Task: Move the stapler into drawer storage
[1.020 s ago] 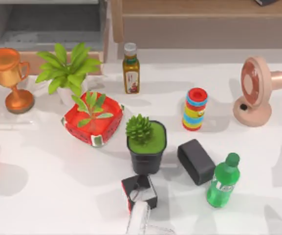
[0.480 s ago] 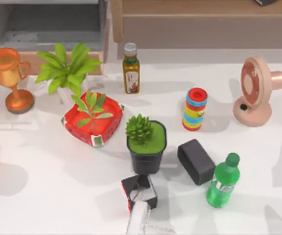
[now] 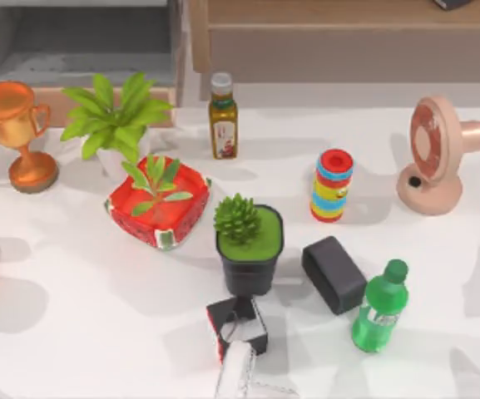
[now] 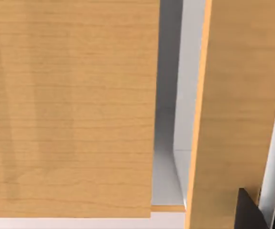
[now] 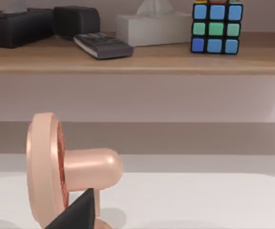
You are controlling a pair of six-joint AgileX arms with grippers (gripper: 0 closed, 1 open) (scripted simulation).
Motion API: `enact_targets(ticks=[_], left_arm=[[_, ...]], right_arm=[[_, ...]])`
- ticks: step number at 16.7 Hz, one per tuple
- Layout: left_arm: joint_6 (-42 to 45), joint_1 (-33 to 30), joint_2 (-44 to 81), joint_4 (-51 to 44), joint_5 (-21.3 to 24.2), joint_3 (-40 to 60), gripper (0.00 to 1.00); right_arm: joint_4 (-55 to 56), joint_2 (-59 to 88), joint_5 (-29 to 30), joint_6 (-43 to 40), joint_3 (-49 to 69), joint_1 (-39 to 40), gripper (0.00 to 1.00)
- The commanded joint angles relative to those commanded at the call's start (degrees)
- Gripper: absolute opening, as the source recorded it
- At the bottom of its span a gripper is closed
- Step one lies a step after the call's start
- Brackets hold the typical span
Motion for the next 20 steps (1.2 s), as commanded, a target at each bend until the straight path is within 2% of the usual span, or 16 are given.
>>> enact_targets(ticks=[7,15,20], left_arm=[[-0.17,-1.18,1.39,-1.93,-1.44,2.24,0.00],[-0.43,-5.85,7.04,-8.92,-6.04,15.31,0.00],[-0.46,-5.73,7.11,-9.17,-6.04,15.38,0.00]], right_arm=[[0.00,0.00,0.00,0.00,0.00,0.00,1.00],[0.00,0.00,0.00,0.00,0.00,0.00,1.00],[0.00,0.00,0.00,0.00,0.00,0.00,1.00]])
